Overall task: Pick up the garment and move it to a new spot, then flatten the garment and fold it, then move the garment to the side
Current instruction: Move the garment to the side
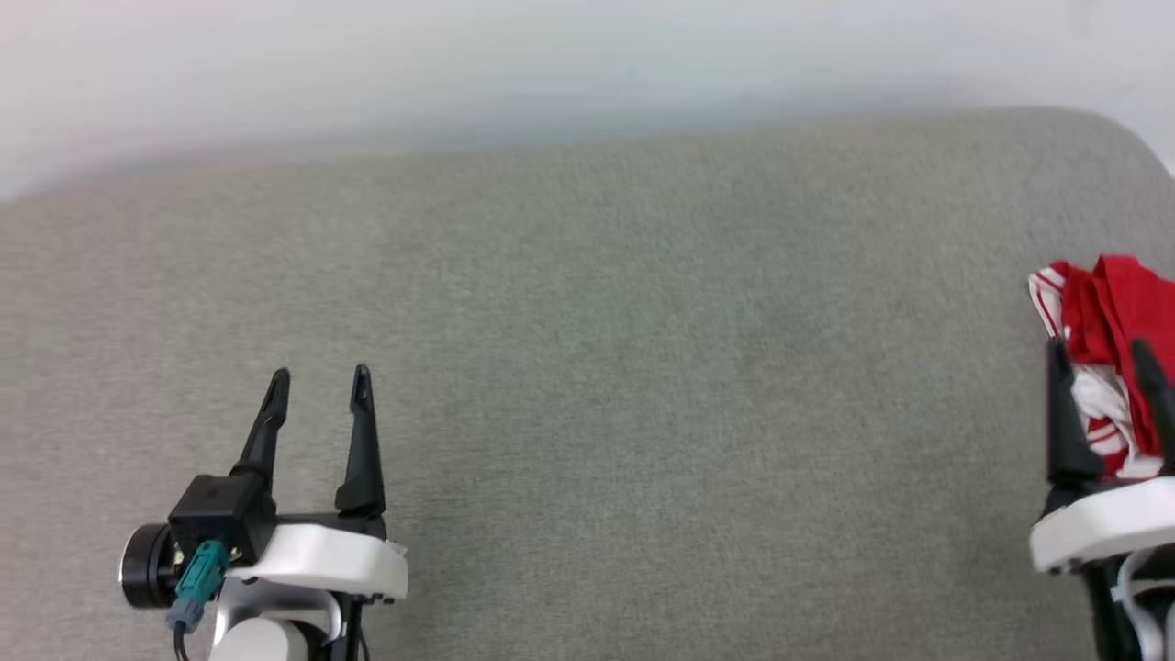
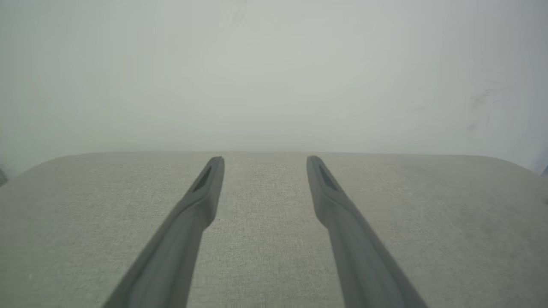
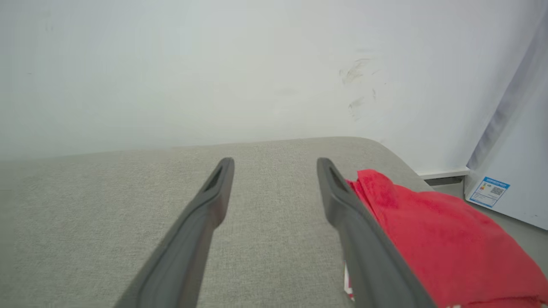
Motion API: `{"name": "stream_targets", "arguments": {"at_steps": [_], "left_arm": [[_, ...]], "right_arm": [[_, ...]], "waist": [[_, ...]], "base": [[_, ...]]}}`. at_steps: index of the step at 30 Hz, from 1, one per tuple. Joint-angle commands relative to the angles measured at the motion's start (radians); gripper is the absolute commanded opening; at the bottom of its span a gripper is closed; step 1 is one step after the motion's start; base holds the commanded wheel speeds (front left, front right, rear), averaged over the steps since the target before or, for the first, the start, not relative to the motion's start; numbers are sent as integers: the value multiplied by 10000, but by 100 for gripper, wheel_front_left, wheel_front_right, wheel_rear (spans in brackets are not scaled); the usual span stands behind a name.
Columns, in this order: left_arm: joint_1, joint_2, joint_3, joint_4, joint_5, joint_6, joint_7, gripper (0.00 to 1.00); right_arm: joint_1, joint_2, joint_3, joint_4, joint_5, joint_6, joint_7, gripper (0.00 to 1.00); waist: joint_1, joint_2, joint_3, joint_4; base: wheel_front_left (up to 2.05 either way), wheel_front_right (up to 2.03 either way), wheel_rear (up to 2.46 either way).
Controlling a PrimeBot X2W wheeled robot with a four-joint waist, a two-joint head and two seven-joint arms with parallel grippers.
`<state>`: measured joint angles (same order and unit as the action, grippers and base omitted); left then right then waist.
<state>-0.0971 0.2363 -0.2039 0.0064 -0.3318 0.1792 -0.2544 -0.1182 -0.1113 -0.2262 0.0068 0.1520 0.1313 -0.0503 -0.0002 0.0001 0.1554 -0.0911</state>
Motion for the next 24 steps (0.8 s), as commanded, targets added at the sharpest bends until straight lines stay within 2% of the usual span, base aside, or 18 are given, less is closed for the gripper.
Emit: {"name": "stream_targets", "arguments": {"at_steps": [1, 12, 24], "left_arm": [[189, 23, 67, 75, -23, 20, -41, 100], [846, 123, 106, 565, -27, -21, -89, 100], [1440, 204, -2, 629, 22, -76, -107, 100]], "right_arm": [[274, 73, 228, -229, 16, -12, 81, 100], [1528, 362, 1571, -1468, -355, -10, 505, 100], [2461, 578, 1542, -1787, -348, -10, 721, 100]], "waist": [[2, -1, -343, 265], [2, -1, -1110, 477], [2, -1, -1633, 533]], "base": [[0, 0, 0], [0, 0, 0], [0, 0, 0]]}}
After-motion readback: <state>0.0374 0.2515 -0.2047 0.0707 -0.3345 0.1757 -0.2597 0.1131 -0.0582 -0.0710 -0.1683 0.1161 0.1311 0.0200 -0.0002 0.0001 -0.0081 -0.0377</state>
